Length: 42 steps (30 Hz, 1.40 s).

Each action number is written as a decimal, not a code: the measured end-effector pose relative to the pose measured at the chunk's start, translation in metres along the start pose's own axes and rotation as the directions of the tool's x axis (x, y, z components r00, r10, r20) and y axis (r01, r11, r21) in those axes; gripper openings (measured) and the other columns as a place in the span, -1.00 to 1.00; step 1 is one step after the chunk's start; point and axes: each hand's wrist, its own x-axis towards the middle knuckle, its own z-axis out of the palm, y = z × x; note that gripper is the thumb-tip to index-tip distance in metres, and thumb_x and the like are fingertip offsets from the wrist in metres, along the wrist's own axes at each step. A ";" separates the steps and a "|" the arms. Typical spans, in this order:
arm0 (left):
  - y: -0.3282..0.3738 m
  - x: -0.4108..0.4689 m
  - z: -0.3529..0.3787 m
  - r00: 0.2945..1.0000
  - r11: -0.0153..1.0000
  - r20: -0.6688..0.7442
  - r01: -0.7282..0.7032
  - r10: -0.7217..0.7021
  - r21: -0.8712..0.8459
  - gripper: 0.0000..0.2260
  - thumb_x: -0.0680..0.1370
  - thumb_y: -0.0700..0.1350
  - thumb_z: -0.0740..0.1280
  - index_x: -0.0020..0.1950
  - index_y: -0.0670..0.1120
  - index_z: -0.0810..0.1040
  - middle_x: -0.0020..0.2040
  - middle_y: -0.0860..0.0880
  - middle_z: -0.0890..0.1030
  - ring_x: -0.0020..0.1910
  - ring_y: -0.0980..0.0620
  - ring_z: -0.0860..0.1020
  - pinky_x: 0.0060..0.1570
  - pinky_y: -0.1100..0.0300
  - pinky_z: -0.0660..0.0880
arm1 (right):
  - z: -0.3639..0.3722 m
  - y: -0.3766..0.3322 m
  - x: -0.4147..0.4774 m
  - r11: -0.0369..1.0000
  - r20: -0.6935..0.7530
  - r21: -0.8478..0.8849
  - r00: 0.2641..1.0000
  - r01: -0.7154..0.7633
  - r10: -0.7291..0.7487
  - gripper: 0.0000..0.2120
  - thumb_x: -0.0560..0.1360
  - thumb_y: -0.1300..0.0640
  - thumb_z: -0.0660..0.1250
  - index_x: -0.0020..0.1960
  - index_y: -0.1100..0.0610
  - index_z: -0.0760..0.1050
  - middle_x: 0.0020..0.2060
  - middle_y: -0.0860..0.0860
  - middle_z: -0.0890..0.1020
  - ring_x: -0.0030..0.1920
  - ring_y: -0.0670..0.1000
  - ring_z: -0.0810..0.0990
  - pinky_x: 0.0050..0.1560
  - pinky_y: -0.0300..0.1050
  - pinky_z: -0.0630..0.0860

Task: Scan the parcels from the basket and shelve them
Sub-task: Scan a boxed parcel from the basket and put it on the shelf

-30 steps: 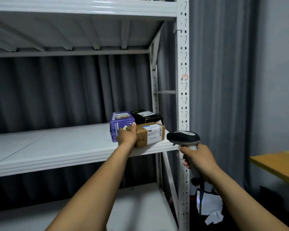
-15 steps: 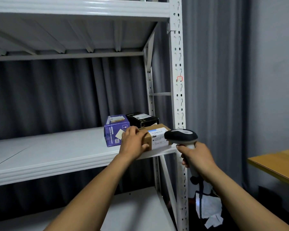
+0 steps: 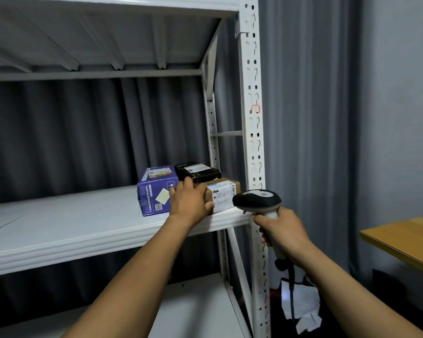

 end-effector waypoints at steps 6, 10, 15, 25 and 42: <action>-0.007 -0.010 -0.010 0.997 0.985 0.066 0.058 -0.047 -0.163 -0.49 0.44 0.15 0.32 0.36 0.05 0.39 0.19 -0.15 0.30 0.14 -0.23 0.42 0.20 -0.05 0.42 | 0.005 0.001 0.002 1.000 0.018 0.003 1.000 0.003 -0.003 -0.87 0.47 0.17 0.40 -0.10 0.24 0.55 -0.42 0.11 0.57 -0.47 0.06 0.55 -0.42 -0.12 0.50; -0.003 -0.020 -0.019 0.994 0.989 0.051 0.105 -0.100 -0.101 -0.47 0.47 0.25 0.26 0.42 0.19 0.33 0.26 -0.13 0.36 0.25 -0.23 0.35 0.25 -0.06 0.30 | 0.008 -0.004 -0.002 1.000 0.011 -0.008 1.000 0.013 -0.012 -0.86 0.47 0.17 0.40 -0.09 0.27 0.55 -0.45 0.10 0.56 -0.49 0.05 0.54 -0.45 -0.14 0.48; 0.005 -0.027 -0.024 0.970 0.970 0.043 0.239 -0.238 -0.036 -0.33 0.41 0.45 0.20 0.41 0.11 0.39 0.31 -0.13 0.38 0.28 -0.24 0.35 0.21 -0.07 0.35 | 0.010 -0.015 -0.004 1.000 0.004 0.001 1.000 0.021 -0.021 -0.84 0.47 0.18 0.41 -0.07 0.29 0.56 -0.43 0.09 0.56 -0.49 0.06 0.53 -0.46 -0.16 0.46; 0.004 -0.007 -0.003 0.992 0.968 0.074 0.119 -0.105 -0.222 -0.44 0.50 0.24 0.32 0.41 -0.01 0.40 0.41 -0.08 0.38 0.33 -0.22 0.30 0.29 0.00 0.33 | 0.011 -0.022 -0.007 0.999 0.011 -0.021 1.000 0.026 -0.026 -0.85 0.46 0.17 0.41 -0.07 0.25 0.56 -0.37 0.12 0.59 -0.49 0.06 0.51 -0.50 -0.21 0.43; -0.035 -0.100 -0.019 0.995 0.975 0.081 0.079 -0.063 -0.208 -0.48 0.55 0.14 0.31 0.46 -0.02 0.36 0.43 -0.13 0.35 0.38 -0.18 0.32 0.31 0.00 0.33 | 0.018 -0.014 -0.084 0.996 0.085 -0.049 0.993 -0.073 0.077 -0.87 0.48 0.16 0.41 -0.13 0.22 0.53 -0.41 0.09 0.55 -0.51 0.04 0.51 -0.46 -0.17 0.46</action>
